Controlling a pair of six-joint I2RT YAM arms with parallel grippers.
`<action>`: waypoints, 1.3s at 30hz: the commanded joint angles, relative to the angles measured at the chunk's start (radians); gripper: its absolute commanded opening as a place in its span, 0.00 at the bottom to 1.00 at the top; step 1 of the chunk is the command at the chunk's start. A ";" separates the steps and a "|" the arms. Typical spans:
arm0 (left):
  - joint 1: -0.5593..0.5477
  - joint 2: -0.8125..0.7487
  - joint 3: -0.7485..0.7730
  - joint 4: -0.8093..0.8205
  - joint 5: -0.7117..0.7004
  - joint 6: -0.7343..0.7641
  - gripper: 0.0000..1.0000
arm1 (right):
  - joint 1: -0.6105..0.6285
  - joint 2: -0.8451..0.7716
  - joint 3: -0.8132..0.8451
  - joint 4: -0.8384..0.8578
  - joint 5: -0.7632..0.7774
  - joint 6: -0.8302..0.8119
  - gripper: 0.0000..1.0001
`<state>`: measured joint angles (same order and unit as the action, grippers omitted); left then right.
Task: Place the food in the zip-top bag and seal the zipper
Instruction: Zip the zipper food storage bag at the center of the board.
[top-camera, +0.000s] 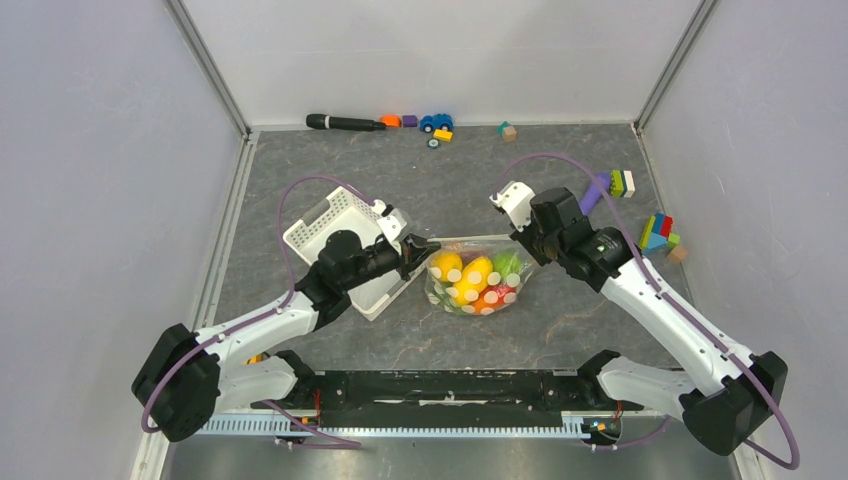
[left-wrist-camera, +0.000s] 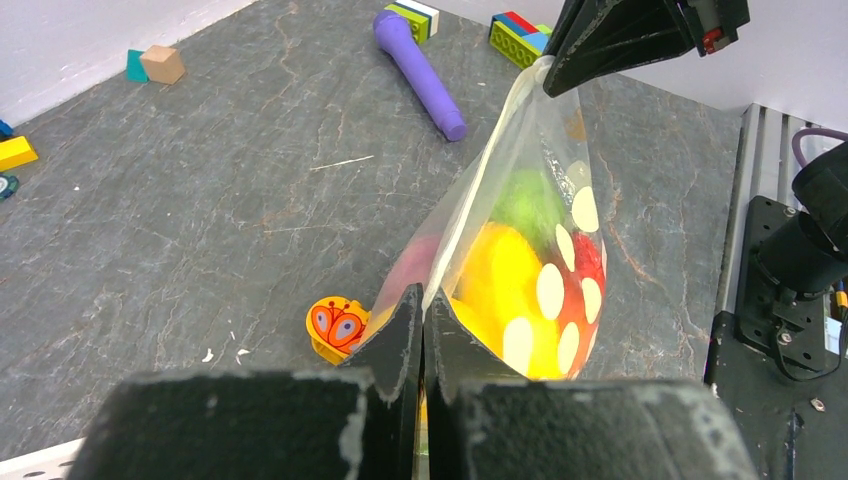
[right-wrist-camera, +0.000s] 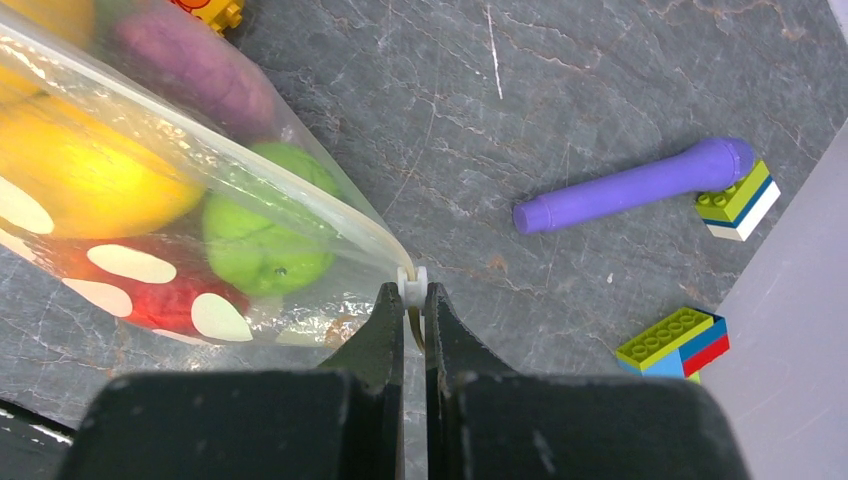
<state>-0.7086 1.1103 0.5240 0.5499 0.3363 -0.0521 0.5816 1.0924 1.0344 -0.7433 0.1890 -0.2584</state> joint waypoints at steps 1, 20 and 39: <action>0.012 -0.007 -0.001 0.032 -0.062 0.051 0.02 | -0.034 -0.027 -0.004 -0.059 0.147 -0.024 0.00; 0.012 -0.004 -0.007 0.036 -0.089 0.051 0.02 | -0.063 -0.052 -0.027 -0.066 0.190 -0.052 0.00; 0.012 -0.028 -0.016 0.048 -0.074 0.051 0.02 | -0.068 -0.073 -0.025 -0.065 0.099 -0.058 0.08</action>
<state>-0.7086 1.1118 0.5163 0.5560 0.2951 -0.0517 0.5343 1.0328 1.0054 -0.7734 0.2649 -0.2874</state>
